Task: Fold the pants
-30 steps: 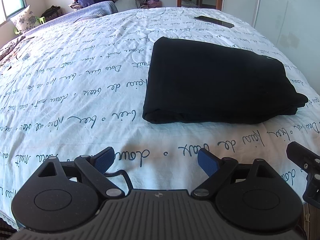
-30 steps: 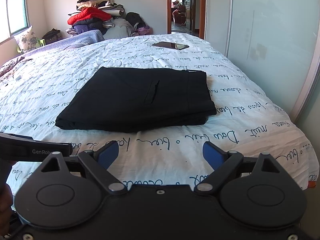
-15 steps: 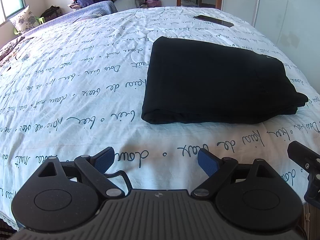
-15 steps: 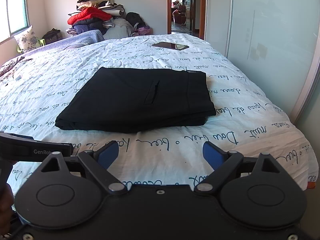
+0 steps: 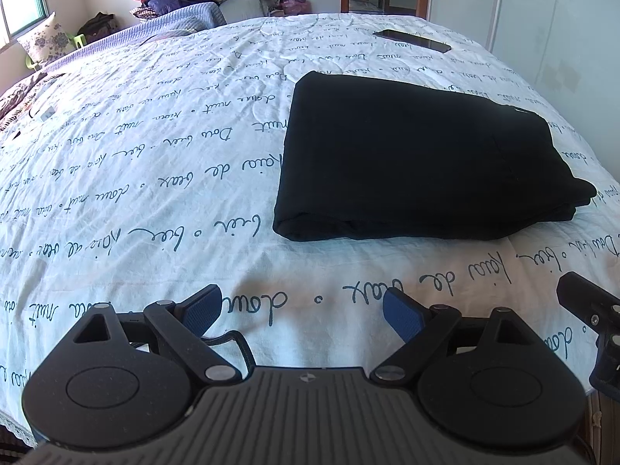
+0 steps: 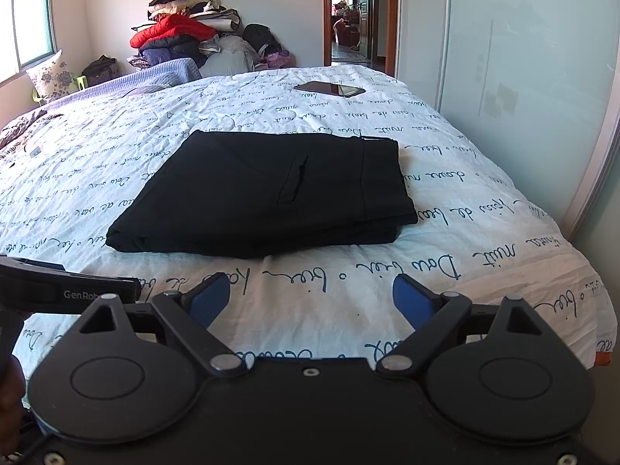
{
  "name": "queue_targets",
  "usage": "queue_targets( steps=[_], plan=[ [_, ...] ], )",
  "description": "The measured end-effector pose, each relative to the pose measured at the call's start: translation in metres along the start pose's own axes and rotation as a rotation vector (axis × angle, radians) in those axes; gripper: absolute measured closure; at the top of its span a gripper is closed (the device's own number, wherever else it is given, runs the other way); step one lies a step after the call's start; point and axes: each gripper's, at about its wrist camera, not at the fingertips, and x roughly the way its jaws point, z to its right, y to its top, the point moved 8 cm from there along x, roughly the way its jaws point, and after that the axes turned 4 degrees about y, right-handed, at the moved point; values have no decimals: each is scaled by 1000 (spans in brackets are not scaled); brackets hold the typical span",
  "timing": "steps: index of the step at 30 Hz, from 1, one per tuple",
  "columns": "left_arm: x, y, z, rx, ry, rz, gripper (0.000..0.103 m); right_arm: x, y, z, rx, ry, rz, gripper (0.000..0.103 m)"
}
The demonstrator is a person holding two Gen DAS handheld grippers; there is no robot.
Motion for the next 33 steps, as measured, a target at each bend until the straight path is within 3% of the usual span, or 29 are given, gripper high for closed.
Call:
queue_targets(
  steps=[27,30,33],
  plan=[
    [-3,6,-7,1,-1,19,12,1,1,-2,12,11,11,11],
    [-10,21,-33,-91,1,55,11,-1,10,-13,6,41,42,11],
    [-16,36,-84,-243,28,87,11,-2,25,-34,-37,74,79,11]
  ],
)
